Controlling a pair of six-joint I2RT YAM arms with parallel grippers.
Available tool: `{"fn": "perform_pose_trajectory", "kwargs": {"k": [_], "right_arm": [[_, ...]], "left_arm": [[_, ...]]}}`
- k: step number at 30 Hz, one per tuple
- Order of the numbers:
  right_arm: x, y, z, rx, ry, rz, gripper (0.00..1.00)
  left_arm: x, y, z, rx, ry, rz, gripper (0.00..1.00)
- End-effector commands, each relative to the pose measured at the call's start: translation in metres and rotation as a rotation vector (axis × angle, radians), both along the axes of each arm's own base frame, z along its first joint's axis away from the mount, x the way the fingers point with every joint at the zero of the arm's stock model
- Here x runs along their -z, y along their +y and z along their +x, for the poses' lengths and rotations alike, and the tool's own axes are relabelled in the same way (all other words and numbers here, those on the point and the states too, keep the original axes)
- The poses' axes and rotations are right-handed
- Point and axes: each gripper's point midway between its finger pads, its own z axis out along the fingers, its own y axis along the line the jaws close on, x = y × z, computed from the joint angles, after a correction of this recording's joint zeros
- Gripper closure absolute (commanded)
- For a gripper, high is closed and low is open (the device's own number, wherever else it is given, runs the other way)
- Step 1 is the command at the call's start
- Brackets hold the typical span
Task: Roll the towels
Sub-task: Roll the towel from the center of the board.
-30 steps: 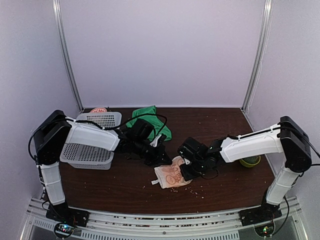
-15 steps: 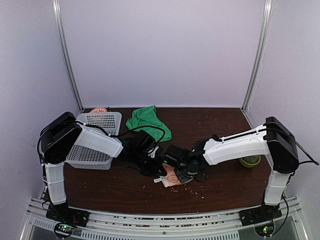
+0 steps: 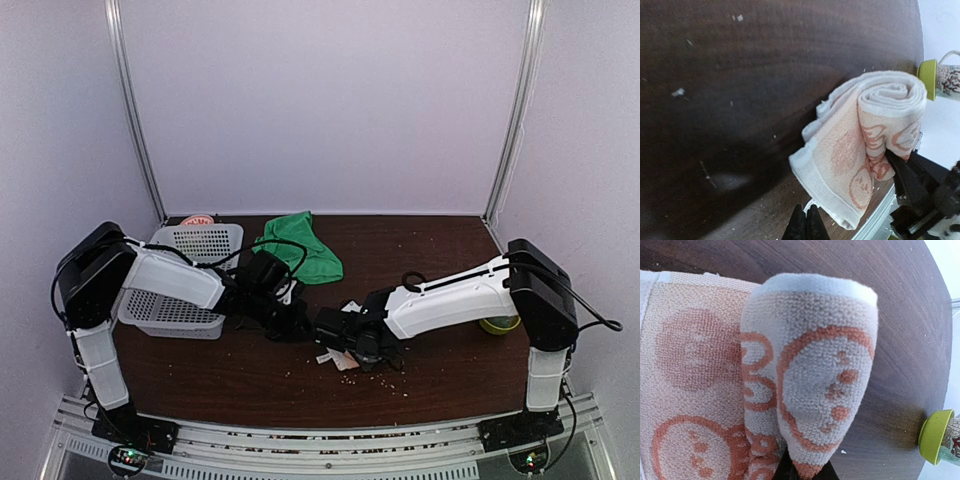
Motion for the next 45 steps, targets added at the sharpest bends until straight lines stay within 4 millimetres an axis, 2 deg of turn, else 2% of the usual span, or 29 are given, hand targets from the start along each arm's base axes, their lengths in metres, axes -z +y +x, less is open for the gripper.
{"fn": "perform_pose_trajectory", "kwargs": {"k": [1,7,11,16,21,23,25,29,32,39,45], "right_arm": [[0.007,-0.021,-0.003,-0.011,0.0,-0.142,1.0],[0.005,-0.021,-0.005,-0.039,-0.019,-0.2,1.0],[0.003,-0.016,-0.004,-0.074,-0.038,-0.264,1.0],[0.005,-0.006,-0.008,-0.125,-0.046,-0.33,1.0],[0.013,0.008,-0.016,-0.177,-0.015,-0.389,1.0],[0.019,0.014,-0.022,-0.195,0.018,-0.397,1.0],[0.022,0.02,-0.026,-0.204,0.04,-0.386,0.94],[0.025,0.025,-0.031,-0.218,0.064,-0.373,0.7],[0.023,0.028,-0.034,-0.222,0.072,-0.354,0.59],[0.001,0.033,-0.031,-0.225,0.042,-0.322,0.49],[-0.011,0.041,-0.036,-0.218,0.049,-0.185,0.45]], "left_arm": [[-0.021,0.02,0.023,-0.104,-0.049,0.014,1.0],[-0.079,0.016,0.039,-0.117,-0.142,-0.045,1.0],[-0.119,0.022,0.043,-0.133,-0.219,-0.053,1.0],[-0.156,0.036,0.045,-0.176,-0.3,-0.056,1.0],[-0.182,0.049,0.044,-0.209,-0.362,-0.054,1.0],[-0.187,0.052,0.043,-0.212,-0.371,-0.059,1.0],[-0.186,0.052,0.041,-0.209,-0.369,-0.059,1.0],[-0.178,0.053,0.038,-0.202,-0.356,-0.058,1.0],[-0.175,0.053,0.038,-0.2,-0.352,-0.056,1.0],[-0.17,0.047,0.04,-0.181,-0.346,-0.052,1.0],[-0.167,0.043,0.044,-0.175,-0.343,-0.05,1.0]]}}
